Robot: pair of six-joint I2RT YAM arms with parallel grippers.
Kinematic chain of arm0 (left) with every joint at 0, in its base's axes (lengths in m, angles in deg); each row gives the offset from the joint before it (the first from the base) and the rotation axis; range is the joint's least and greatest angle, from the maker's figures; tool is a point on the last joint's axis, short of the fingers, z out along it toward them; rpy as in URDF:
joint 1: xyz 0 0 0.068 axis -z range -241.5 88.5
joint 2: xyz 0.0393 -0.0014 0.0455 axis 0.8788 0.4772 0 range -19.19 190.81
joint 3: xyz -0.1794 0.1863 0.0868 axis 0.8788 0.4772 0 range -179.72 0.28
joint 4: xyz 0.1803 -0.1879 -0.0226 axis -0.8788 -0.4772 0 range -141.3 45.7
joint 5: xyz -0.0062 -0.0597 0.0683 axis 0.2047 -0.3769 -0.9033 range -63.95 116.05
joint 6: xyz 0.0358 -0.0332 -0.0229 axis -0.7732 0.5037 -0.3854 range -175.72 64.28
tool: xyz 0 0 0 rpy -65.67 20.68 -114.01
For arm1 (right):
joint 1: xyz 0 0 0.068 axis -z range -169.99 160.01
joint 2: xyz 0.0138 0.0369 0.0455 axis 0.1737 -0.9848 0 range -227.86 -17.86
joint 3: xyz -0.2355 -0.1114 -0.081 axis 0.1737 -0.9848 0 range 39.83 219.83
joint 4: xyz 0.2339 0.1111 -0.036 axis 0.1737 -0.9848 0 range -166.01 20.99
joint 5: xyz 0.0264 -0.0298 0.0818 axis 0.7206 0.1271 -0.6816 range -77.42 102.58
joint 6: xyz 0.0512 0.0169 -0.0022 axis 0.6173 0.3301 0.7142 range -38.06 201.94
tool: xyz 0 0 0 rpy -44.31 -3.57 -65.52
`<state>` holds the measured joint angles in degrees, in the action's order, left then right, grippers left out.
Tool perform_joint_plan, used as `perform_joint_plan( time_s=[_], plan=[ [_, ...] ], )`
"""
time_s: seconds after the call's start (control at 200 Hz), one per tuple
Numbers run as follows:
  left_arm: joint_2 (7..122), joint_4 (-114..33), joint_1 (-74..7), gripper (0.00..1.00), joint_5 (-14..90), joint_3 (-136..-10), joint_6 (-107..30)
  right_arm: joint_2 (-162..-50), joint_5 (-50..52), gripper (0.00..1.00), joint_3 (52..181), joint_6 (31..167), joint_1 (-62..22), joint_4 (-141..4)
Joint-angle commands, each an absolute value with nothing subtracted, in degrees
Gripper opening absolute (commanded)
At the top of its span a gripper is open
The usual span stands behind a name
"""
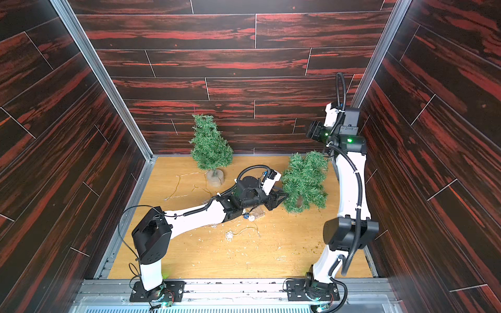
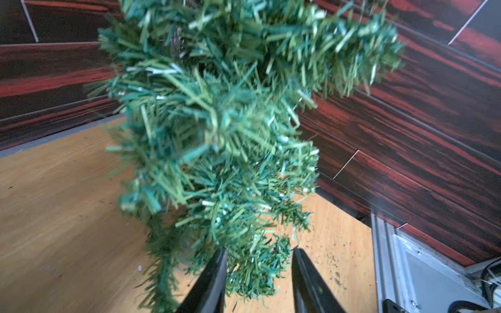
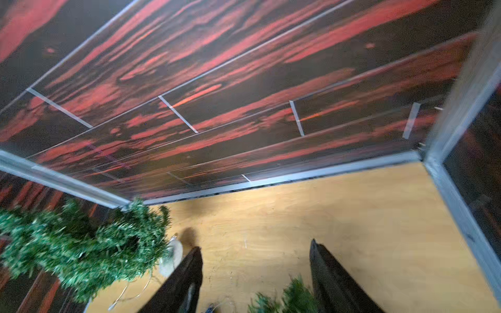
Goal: Remove string lights from the small christmas tree
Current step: Move the christmas tree to the center of the board.
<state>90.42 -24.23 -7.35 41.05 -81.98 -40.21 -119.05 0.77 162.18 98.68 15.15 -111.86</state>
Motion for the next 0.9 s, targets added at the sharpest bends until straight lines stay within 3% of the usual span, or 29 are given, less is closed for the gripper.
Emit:
perform_joint_plan(
  time_s=[0.0, 0.2, 0.516, 0.696, 0.892],
  plan=[
    [90.81, -22.61, -6.93, 0.42, 41.32, -83.47, -39.5, -112.64, 6.8, 0.69, 161.38, 99.57, 14.6, -119.58],
    [88.06, -25.07, -7.09, 0.42, 37.03, -80.4, -42.35, -103.76, 6.46, 0.85, 148.11, 98.0, 14.38, -117.89],
    [85.22, -26.85, -7.54, 0.42, 35.68, -77.93, -42.71, -98.71, 4.05, 0.86, 140.96, 96.27, 14.1, -117.92],
    [82.71, -26.78, -8.8, 0.42, 34.48, -75.48, -42.85, -100.01, 3.52, 0.85, 136.65, 96.01, 12.27, -115.19],
    [78.67, -27.12, -9.7, 0.42, 32.59, -72.07, -43.92, -102.16, 4.04, 0.69, 136.52, 96.15, 11.54, -110.28]
  ],
)
